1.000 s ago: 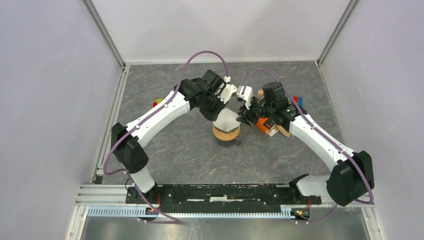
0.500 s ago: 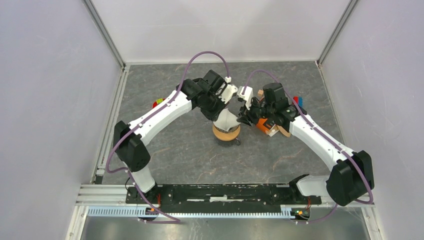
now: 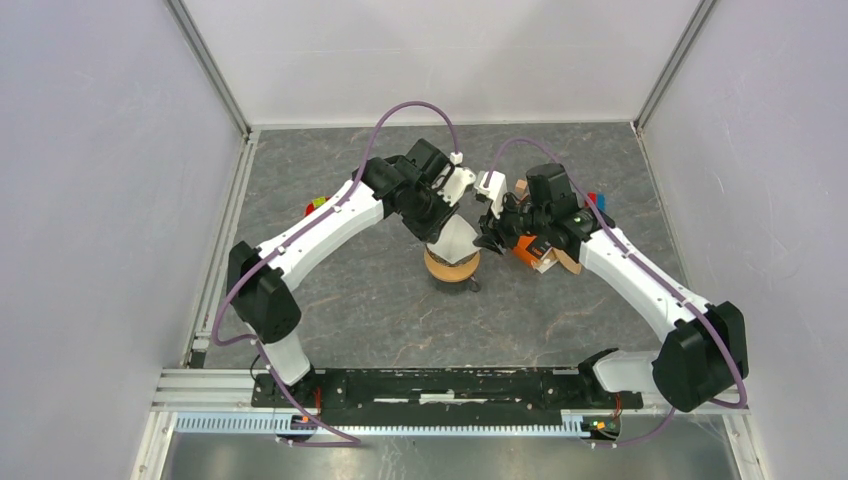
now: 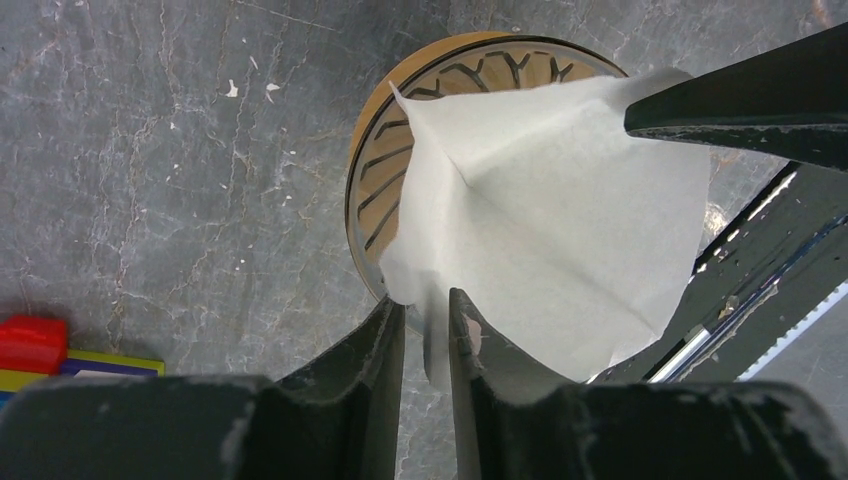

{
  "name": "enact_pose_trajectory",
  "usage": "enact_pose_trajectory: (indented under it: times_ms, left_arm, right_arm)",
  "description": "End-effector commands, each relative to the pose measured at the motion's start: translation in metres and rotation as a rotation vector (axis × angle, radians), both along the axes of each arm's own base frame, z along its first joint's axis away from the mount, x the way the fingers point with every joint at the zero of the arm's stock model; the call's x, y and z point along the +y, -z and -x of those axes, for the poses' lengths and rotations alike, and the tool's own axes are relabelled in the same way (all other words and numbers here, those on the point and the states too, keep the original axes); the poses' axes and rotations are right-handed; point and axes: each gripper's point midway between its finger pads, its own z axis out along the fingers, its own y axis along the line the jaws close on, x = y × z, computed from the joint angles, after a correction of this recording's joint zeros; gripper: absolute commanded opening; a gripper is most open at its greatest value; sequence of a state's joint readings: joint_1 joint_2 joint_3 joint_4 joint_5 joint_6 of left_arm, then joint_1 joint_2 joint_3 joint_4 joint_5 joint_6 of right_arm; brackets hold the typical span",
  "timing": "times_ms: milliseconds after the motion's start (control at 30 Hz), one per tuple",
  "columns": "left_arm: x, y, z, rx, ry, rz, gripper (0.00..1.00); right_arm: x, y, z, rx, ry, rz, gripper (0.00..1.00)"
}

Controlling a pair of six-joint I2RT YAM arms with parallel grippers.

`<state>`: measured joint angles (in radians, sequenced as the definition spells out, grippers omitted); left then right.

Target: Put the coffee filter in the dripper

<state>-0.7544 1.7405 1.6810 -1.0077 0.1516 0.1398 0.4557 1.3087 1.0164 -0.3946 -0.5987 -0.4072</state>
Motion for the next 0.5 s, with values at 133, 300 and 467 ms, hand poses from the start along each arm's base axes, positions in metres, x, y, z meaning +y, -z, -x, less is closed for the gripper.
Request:
enact_pose_trajectory:
  times_ms: [133, 300, 467]
  left_arm:
    - [-0.008, -0.024, -0.001, -0.069, 0.062, 0.04, 0.33]
    - [-0.008, -0.034, -0.002, -0.096, 0.061, 0.054, 0.39]
    - [-0.008, -0.046, -0.003, -0.121, 0.059, 0.075, 0.45]
  right_arm:
    - [0.013, -0.045, -0.011, -0.105, -0.04, -0.053, 0.51]
    - [0.016, -0.055, -0.012, -0.117, -0.044, -0.071, 0.53]
    - [0.018, -0.063, -0.014, -0.125, -0.044, -0.087, 0.54]
